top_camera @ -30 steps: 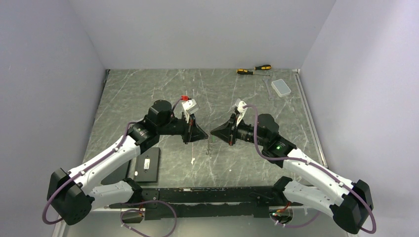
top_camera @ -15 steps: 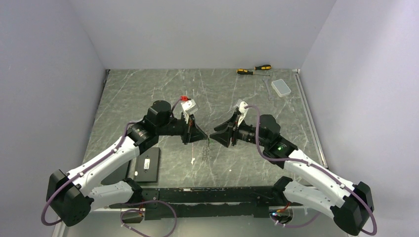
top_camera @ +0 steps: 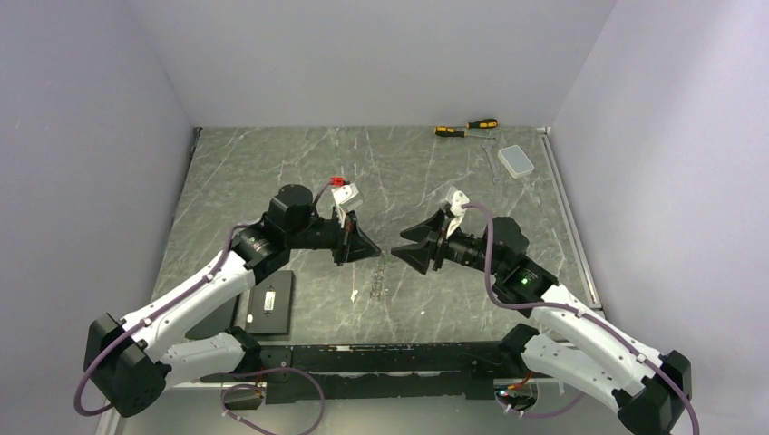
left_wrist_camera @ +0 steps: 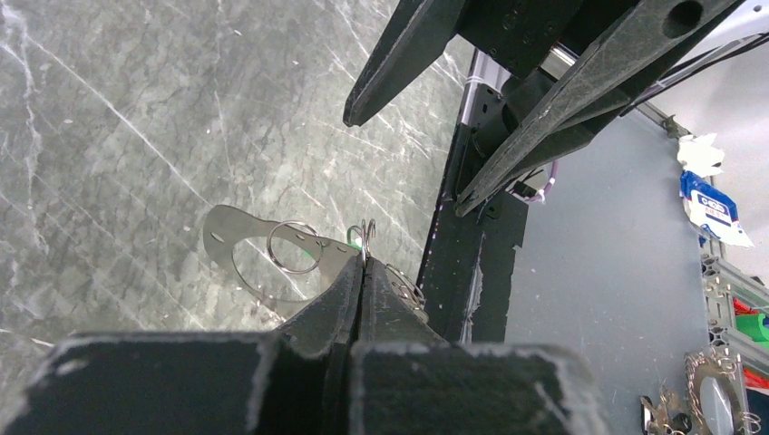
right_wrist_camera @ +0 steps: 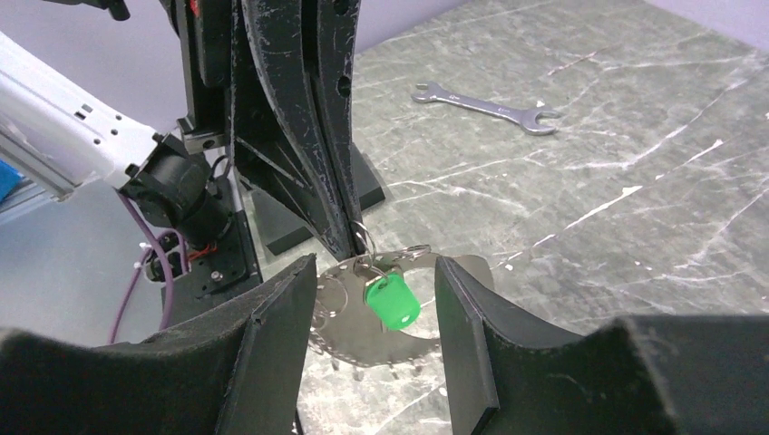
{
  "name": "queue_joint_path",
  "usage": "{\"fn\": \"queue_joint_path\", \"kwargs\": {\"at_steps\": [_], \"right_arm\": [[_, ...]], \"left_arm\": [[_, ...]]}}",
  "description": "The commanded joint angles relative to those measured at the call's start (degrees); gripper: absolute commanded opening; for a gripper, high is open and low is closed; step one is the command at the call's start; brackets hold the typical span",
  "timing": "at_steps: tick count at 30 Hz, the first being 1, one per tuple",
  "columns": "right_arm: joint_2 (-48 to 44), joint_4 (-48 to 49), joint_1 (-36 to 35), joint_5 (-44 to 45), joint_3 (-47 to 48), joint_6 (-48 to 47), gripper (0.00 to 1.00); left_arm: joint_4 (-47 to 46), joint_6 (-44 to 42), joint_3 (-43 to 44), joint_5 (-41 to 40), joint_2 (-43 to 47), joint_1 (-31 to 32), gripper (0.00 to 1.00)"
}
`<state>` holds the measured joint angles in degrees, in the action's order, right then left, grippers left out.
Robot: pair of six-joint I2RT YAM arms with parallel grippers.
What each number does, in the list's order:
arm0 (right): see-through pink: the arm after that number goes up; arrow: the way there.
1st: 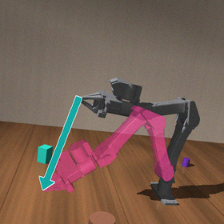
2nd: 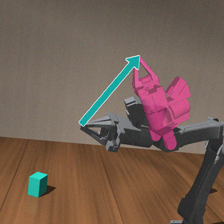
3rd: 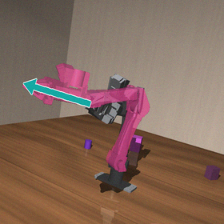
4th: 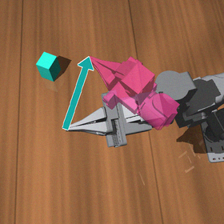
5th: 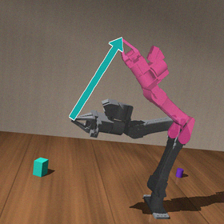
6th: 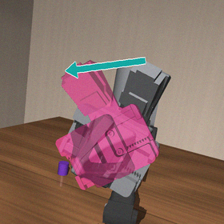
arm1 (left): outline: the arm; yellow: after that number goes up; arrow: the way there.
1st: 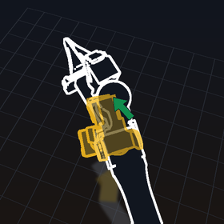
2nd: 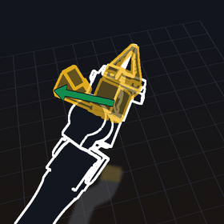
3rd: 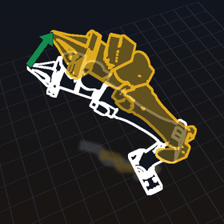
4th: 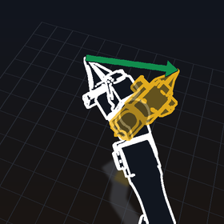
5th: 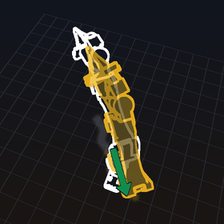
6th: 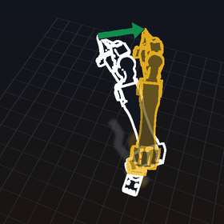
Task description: Put the keys on the keyring
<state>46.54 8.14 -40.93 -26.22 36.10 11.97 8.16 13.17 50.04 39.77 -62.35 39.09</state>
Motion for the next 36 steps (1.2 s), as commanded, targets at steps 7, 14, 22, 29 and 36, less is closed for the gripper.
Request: {"fn": "queue_joint_path", "kwargs": {"at_steps": [7,14,22,29,36], "right_arm": [[-3.13,4.81,0.24,-10.99,-2.25,-4.06,0.54],[-2.15,6.93,0.23,-14.6,-2.43,-3.59,0.56],[-0.66,9.68,0.23,-15.84,-2.39,-2.68,0.56],[0.7,11.33,0.23,-16.21,-2.36,-2.57,0.54],[2.9,11.17,0.23,-17.54,-1.14,-2.91,0.33]], "left_arm": [[-6.18,-0.06,-0.97,5.95,3.72,0.21,0.0],[-7.26,0.01,-1.17,7.92,4.12,0.22,0.0],[-7.47,-0.75,-1.2,9.11,4.64,0.22,0.0],[-7.72,-0.67,-1.43,9.92,4.38,0.13,0.0],[-7.72,-0.95,-1.61,9.52,4.85,0.18,0.0]]}}
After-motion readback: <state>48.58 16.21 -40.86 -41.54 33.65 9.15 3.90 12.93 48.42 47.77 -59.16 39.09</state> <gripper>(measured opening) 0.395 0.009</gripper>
